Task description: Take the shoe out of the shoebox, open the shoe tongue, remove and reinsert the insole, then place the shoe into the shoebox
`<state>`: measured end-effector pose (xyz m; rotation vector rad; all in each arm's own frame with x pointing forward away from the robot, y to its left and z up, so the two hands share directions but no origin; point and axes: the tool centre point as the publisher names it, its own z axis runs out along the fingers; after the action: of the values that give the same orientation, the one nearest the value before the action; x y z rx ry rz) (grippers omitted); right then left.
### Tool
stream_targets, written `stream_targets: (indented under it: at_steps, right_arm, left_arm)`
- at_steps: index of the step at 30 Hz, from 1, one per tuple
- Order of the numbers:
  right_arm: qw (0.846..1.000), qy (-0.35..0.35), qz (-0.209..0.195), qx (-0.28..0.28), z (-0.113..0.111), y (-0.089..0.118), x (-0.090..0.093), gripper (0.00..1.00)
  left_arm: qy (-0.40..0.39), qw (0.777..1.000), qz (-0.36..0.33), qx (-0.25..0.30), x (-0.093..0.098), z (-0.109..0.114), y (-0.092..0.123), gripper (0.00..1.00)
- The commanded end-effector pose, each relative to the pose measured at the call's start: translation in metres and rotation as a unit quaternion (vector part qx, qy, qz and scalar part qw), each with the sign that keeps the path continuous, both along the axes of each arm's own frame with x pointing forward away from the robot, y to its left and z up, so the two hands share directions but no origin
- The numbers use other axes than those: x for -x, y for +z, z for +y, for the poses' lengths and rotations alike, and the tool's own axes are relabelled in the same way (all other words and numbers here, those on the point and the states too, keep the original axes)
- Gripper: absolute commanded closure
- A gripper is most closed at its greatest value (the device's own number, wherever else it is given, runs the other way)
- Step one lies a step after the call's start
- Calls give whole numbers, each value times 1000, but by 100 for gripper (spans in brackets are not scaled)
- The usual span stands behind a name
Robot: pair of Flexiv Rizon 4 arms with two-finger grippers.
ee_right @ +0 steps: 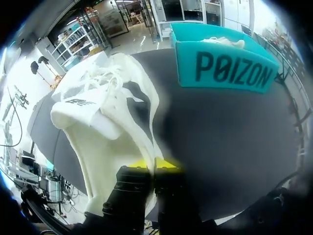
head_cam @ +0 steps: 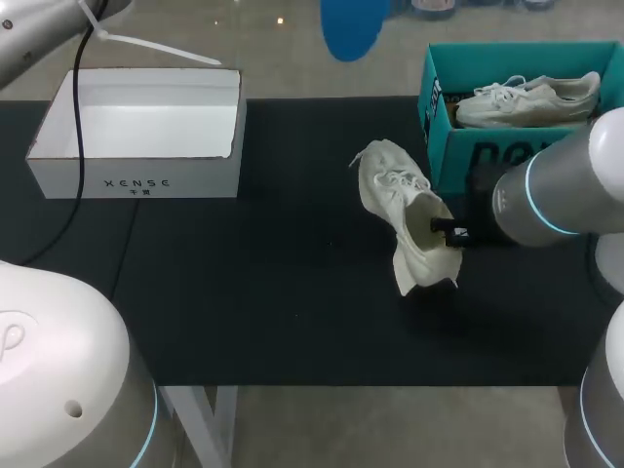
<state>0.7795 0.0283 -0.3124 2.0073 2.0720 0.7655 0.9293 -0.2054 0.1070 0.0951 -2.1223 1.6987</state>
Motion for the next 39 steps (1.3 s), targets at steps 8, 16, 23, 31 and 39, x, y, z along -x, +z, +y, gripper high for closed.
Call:
stream_targets:
  at_steps: [8, 16, 23, 31, 39]
  right_arm:
    - [1000, 4, -7, -11, -5, -1, 4, 100]
    - [999, -39, 6, -8, -3, -8, 15, 100]
    - [998, -56, 28, -12, -2, -30, 31, 100]
    - [997, -53, 54, -20, 8, -55, 37, 100]
    - [996, -56, 69, -18, 15, -75, 33, 100]
  left_arm:
    - [-1, 1000, 0, 0, -1, 0, 0, 100]
    - [-1, 1000, 0, 0, -1, 0, 0, 100]
    - [-1, 1000, 0, 0, -1, 0, 0, 100]
    - [-1, 1000, 0, 0, -1, 0, 0, 100]
    - [-1, 1000, 0, 0, -1, 0, 0, 100]
